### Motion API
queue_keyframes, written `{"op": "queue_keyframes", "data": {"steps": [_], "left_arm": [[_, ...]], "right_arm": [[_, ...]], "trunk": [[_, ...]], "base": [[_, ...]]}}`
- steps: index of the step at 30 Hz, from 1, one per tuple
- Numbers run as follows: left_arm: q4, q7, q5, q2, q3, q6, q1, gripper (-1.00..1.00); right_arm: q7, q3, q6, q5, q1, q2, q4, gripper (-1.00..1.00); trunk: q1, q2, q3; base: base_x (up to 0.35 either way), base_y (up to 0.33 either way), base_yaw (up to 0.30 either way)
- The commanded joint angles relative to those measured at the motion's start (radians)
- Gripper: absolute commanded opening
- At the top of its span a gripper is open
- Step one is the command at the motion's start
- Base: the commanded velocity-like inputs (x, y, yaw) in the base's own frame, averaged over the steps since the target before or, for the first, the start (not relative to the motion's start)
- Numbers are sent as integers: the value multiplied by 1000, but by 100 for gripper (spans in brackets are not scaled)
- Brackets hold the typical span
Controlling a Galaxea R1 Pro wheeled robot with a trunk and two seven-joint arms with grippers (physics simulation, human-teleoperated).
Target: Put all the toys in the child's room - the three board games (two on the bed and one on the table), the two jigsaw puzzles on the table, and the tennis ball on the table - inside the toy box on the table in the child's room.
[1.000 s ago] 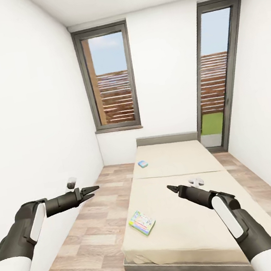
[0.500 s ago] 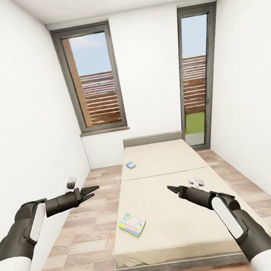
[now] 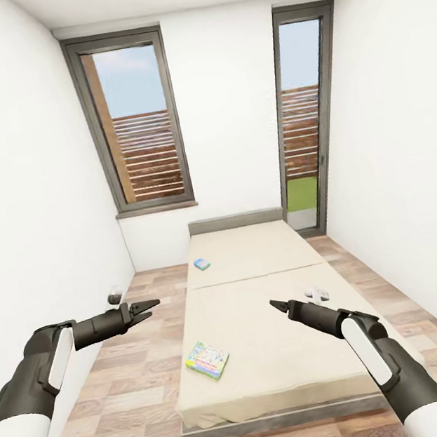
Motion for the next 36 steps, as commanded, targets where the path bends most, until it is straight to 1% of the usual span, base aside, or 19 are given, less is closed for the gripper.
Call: {"op": "queue_keyframes", "data": {"steps": [1, 6, 12, 20, 22, 25, 36], "left_arm": [[0, -4, -1, 0, 1, 4, 0, 100], [0, -4, -1, 0, 1, 4, 0, 100], [1, -4, -1, 0, 1, 4, 0, 100], [1, -4, -1, 0, 1, 4, 0, 100], [1, -4, -1, 0, 0, 4, 0, 100], [1, -4, -1, 0, -1, 4, 0, 100], [1, -4, -1, 0, -1, 4, 0, 100]], "right_arm": [[0, 1, 3, -1, 0, -1, 0, 100], [-1, 2, -1, -1, 0, -1, -1, 100], [-5, 2, -21, 3, 0, 1, -1, 100], [-7, 2, -29, 9, 0, 1, 1, 100], [-5, 2, -57, 5, 0, 0, 6, 100], [-2, 3, -63, 7, 0, 0, 7, 100], [-3, 4, -66, 2, 0, 0, 7, 100]], "trunk": [[0, -1, -2], [0, -1, -9], [0, -1, -10], [0, -1, -10], [0, -1, -10], [0, -1, -10], [0, -1, -10]], "base": [[0, 41, -107], [4, 152, -60], [63, 77, -9], [158, 56, -1], [138, 14, 0], [125, 22, 0], [152, 95, 0]]}}
